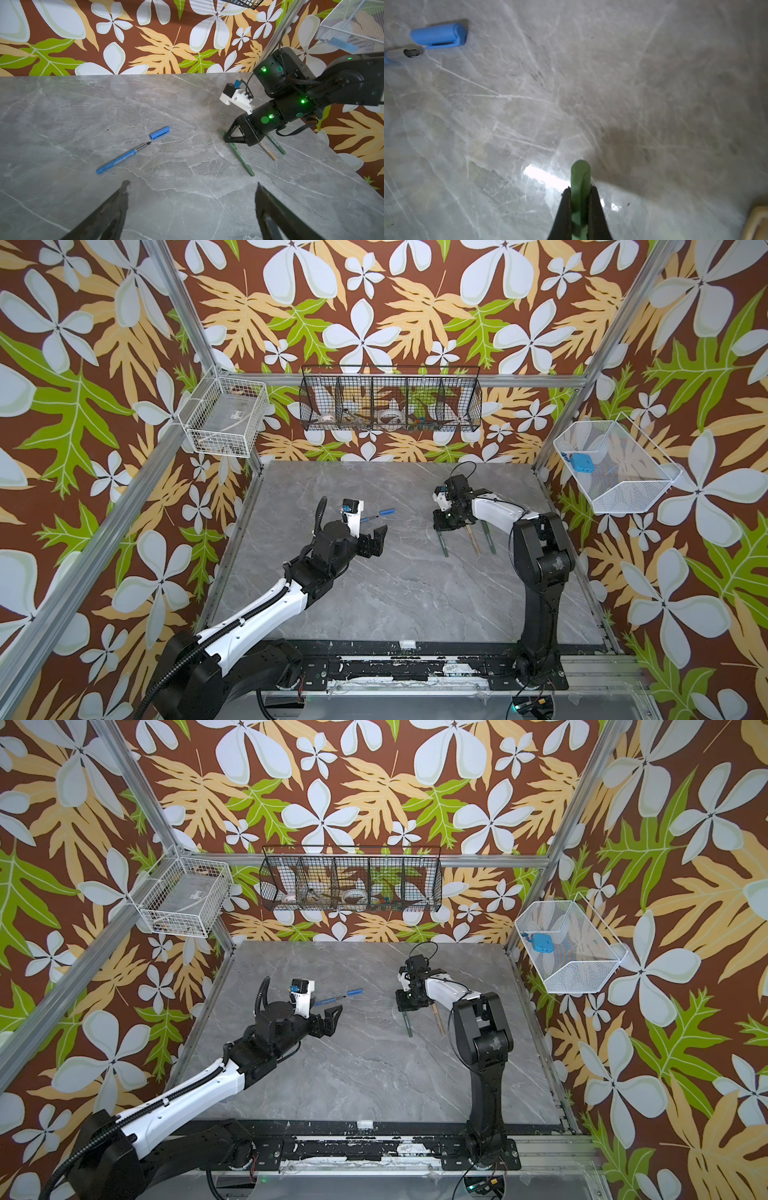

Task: Insert pens into pen caps
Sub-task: Place the pen at the center of the table.

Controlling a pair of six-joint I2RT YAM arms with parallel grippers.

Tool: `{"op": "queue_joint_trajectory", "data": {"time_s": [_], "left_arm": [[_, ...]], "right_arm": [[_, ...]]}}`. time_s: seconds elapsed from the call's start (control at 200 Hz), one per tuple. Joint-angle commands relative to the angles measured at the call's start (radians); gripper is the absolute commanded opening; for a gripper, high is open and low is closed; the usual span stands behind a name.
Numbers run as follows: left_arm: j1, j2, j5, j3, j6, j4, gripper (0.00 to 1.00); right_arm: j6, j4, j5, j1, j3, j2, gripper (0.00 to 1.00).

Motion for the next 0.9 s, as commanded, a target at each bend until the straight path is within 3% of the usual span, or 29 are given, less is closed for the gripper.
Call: {"op": "queue_joint_trajectory", "data": {"time_s": [0.0, 0.21, 0.46, 0.646, 0.896], "left_arm": [[0.001, 0.018, -0.022, 0.019, 0.004, -0.02, 0.97], [0.001, 0.066, -0.023, 0.051, 0.029, -0.052, 1.0], [0.001, 0.069, -0.066, 0.08, 0.04, -0.075, 1.0], [0.021, 0.085, -0.081, 0.094, 0.085, -0.057, 1.0], [0.154, 0.216, 0.048, 0.234, 0.148, -0.124, 1.0]], "right_arm": [[-0.021, -0.022, 0.01, 0.001, 0.043, 0.046, 0.03], [-0.028, -0.039, 0.056, 0.001, 0.095, 0.087, 0.15], [-0.004, 0.01, 0.031, 0.001, 0.091, 0.021, 0.29], [0.016, 0.086, 0.065, 0.001, 0.003, -0.125, 0.36], [0.064, 0.282, -0.008, 0.024, -0.276, -0.449, 0.43]]}}
